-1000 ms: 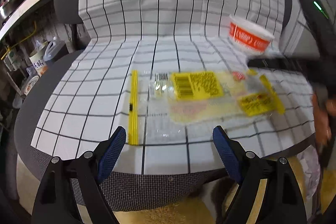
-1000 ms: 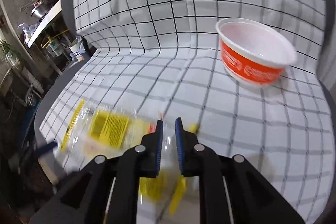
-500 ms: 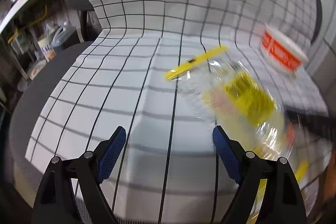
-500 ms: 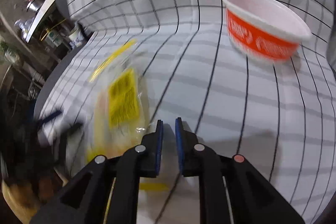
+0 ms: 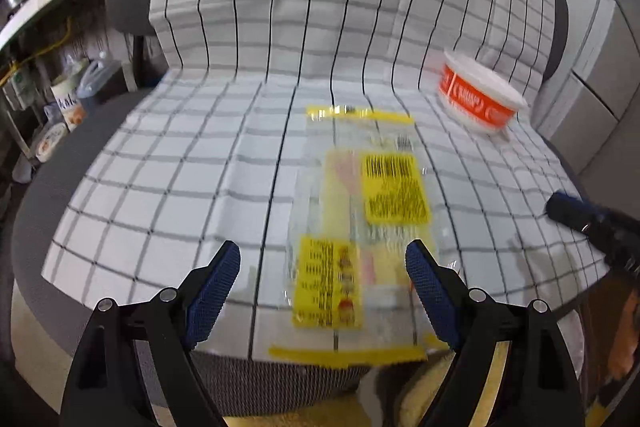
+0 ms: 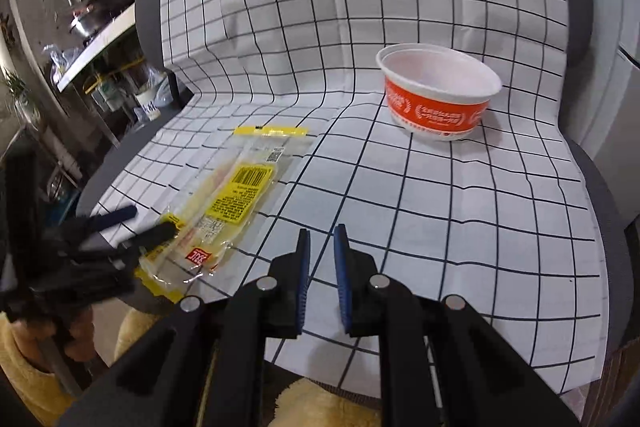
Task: Collect trash
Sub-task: 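Grasp the yellow snack packet with the left gripper and lift it, then grasp the orange-and-white bowl with the right gripper while the left gripper holds the packet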
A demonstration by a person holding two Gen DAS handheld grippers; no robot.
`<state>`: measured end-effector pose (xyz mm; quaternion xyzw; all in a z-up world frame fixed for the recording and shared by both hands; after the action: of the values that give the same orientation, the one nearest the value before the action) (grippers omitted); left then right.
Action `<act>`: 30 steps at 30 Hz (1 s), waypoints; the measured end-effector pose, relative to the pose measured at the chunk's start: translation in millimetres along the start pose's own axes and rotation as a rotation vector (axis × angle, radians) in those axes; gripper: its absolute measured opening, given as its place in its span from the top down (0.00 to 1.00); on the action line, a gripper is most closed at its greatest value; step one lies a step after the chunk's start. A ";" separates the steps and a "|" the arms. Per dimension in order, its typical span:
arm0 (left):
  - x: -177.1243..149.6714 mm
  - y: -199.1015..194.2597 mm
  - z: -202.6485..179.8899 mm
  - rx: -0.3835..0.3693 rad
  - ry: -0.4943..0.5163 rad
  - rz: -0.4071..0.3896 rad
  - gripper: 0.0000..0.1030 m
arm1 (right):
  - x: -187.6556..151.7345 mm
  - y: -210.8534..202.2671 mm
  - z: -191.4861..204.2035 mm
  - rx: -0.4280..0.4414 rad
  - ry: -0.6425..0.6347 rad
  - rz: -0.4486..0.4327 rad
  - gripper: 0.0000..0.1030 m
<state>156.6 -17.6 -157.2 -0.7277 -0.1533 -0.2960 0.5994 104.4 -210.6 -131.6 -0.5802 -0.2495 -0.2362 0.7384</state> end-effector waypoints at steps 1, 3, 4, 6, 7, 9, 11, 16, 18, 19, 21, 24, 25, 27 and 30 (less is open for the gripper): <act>-2.4 4.5 2.3 0.005 -0.007 0.013 0.19 | -0.6 -3.0 -1.6 0.002 0.004 -0.005 0.88; -7.5 12.7 1.2 -0.009 -0.012 0.043 0.27 | -1.1 -5.2 -2.8 0.009 0.017 -0.013 0.88; -10.5 17.7 -2.3 -0.013 -0.003 0.057 0.28 | -1.4 -6.2 -3.9 0.009 0.022 -0.015 0.88; -13.2 20.5 -9.9 0.029 0.047 0.042 0.28 | -2.3 -7.6 -6.3 0.011 0.033 -0.017 0.88; -13.9 21.9 -14.4 0.053 0.074 0.035 0.28 | -2.9 -8.2 -6.8 0.012 0.036 -0.018 0.88; -13.5 21.4 -20.0 0.058 0.098 0.019 0.43 | -3.8 -8.9 -9.6 0.009 0.041 -0.020 0.88; -10.6 16.0 -24.3 0.047 0.106 0.000 0.70 | -4.1 -10.4 -12.5 0.004 0.046 -0.023 0.88; 10.4 -10.4 -29.0 0.021 0.091 -0.093 0.94 | 3.7 -14.7 -25.2 -0.010 0.062 -0.049 0.87; 21.4 -23.5 -31.4 0.001 0.080 -0.138 0.95 | 11.5 -17.3 -35.2 -0.034 0.070 -0.072 0.78; 29.6 -31.8 -33.2 -0.006 0.077 -0.169 0.95 | 15.7 -18.5 -40.3 -0.048 0.075 -0.084 0.68; 42.2 -43.0 -36.2 -0.019 0.068 -0.214 0.95 | 27.2 -21.0 -52.4 -0.079 0.094 -0.116 0.57; 64.8 -51.9 -41.4 -0.033 0.044 -0.272 0.95 | 50.4 -20.2 -76.7 -0.138 0.122 -0.168 0.48; 68.3 -51.9 -42.9 -0.039 0.042 -0.281 0.95 | 56.6 -17.8 -83.8 -0.152 0.134 -0.176 0.47; 76.8 -45.5 -47.9 -0.043 0.049 -0.290 0.95 | 70.2 -8.7 -101.9 -0.171 0.169 -0.185 0.47; 79.5 -30.4 -50.9 -0.051 0.050 -0.268 0.95 | 90.7 16.9 -129.3 -0.202 0.222 -0.178 0.47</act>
<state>188.4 -70.0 -79.2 -0.7082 -0.2267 -0.3950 0.5395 196.7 -338.4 -112.0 -0.5976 -0.1918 -0.3870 0.6755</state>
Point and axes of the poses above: each gripper's, at about its wrist camera, not at the fingertips, and y roughly the way its jaws point, z to its left, x to its top, the point moved 5 cm from there along y, roughly the way its jaws point, and after that the axes turned 1 degree about x, right-handed, at the moved point
